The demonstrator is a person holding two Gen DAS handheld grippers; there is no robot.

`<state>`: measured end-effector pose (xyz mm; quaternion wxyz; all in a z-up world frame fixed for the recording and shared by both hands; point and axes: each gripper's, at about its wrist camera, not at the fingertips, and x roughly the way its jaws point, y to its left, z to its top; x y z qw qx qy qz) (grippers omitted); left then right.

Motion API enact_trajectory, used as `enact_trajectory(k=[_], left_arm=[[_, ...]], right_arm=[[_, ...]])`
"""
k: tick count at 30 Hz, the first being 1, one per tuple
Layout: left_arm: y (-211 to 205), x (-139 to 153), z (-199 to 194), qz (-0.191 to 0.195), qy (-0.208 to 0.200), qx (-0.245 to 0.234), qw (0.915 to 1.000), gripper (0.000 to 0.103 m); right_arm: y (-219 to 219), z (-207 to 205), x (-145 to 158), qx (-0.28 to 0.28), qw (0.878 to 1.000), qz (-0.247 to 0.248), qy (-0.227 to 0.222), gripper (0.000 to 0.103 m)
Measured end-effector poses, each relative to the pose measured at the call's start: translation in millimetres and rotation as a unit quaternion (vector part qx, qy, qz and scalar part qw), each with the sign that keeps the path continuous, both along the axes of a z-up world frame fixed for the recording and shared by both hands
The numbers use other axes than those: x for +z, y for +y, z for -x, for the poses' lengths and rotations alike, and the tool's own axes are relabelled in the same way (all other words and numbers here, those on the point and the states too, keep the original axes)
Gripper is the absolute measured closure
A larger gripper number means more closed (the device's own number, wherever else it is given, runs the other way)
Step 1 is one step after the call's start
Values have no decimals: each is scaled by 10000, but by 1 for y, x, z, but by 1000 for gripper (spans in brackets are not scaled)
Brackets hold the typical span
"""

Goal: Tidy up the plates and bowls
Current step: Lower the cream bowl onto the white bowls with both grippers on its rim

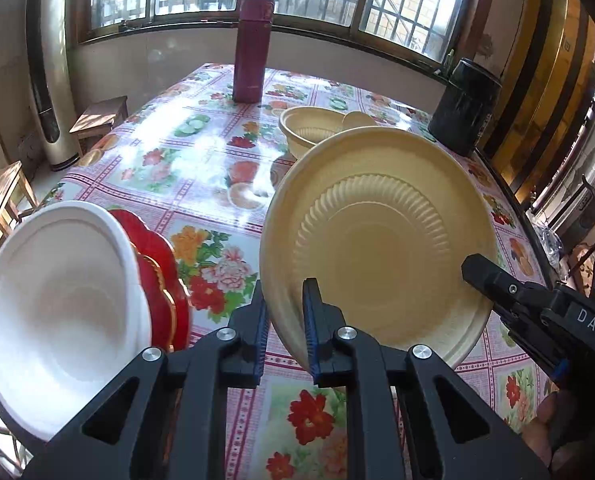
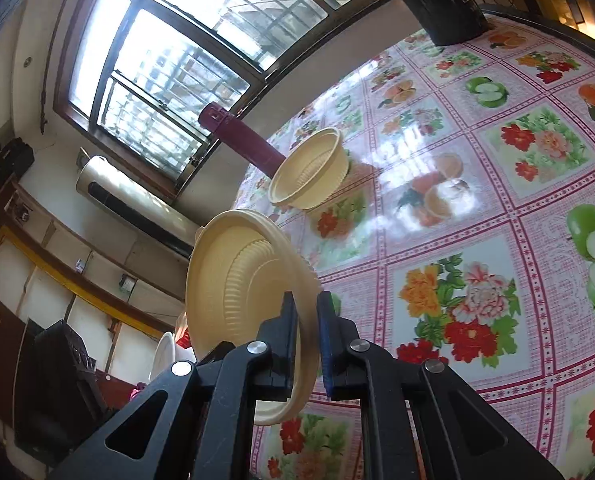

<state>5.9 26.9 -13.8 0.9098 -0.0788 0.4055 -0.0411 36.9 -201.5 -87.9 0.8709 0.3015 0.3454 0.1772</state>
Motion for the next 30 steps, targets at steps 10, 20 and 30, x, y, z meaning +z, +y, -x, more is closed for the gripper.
enact_trajectory(k=[10, 20, 30], left_arm=[[88, 30, 40, 55, -462, 719, 9963, 88], [144, 17, 60, -65, -382, 1288, 9909, 89], [154, -5, 61, -14, -48, 1316, 9913, 89]], right_arm=[[101, 7, 41, 1029, 9937, 80, -444, 91], [175, 9, 26, 1756, 9837, 245, -288, 91], [190, 1, 3, 1843, 9822, 366, -13, 90]])
